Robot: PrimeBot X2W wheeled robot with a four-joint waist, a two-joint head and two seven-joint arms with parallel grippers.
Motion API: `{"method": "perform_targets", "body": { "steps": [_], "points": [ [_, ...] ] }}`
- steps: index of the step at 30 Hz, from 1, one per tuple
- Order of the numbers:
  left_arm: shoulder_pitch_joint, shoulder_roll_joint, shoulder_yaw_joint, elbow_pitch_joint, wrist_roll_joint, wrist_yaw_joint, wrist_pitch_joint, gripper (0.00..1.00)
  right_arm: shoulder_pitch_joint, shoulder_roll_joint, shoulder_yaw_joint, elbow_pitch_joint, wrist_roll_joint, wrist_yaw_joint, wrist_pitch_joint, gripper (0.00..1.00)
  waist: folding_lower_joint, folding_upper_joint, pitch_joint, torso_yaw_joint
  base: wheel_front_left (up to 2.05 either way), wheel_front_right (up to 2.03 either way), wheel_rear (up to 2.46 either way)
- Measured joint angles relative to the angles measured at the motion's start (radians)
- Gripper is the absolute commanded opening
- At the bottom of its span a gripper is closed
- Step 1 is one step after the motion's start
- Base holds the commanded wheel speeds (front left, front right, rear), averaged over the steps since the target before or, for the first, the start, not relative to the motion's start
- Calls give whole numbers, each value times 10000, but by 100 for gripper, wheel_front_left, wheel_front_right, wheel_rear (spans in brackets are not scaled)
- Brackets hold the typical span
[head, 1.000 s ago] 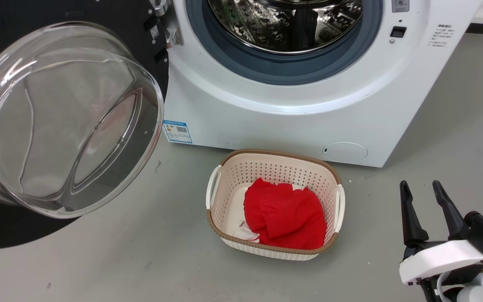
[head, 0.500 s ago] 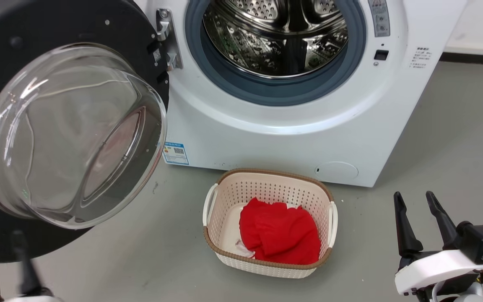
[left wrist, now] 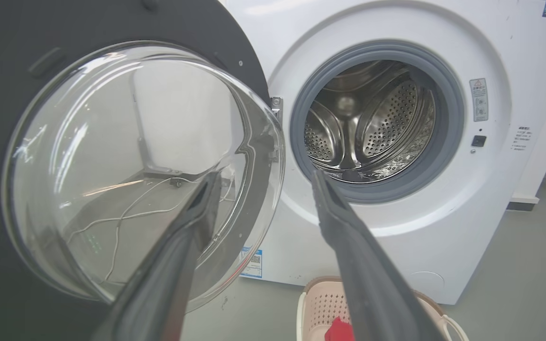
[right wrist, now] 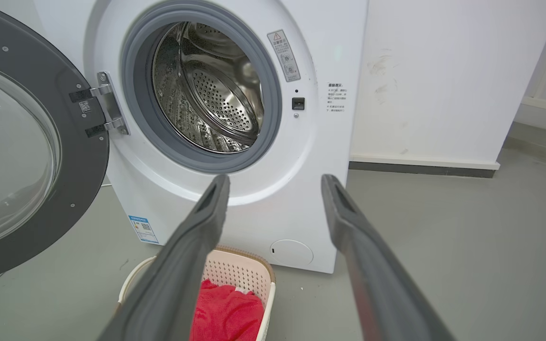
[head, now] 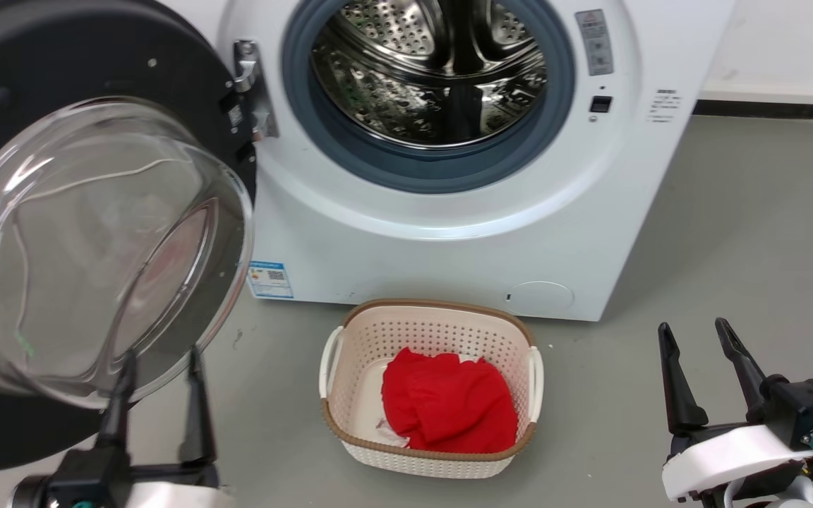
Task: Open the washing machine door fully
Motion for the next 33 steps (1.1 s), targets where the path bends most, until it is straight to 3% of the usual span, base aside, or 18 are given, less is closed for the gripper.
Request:
{"method": "perform_targets", "body": {
  "steps": [12,31,32,33],
  "points": [
    [-765,25,-447,690,437,-155,0,100,261,-2,159,-616,-142,0,121,100,0,0,-124,-1091,0,0,0],
    [-678,12,-431,913,479,-123,0,100,337,0,153,-562,52,0,117,100,0,0,-116,-1131,0,0,0],
    [-672,6,-431,934,500,-123,0,0,342,0,159,-539,67,0,117,0,0,0,-114,-1130,0,0,0],
    [-649,-10,-433,1028,500,-125,4,0,361,0,157,-445,67,0,123,0,0,0,-115,-1130,0,0,0]
  ]
}}
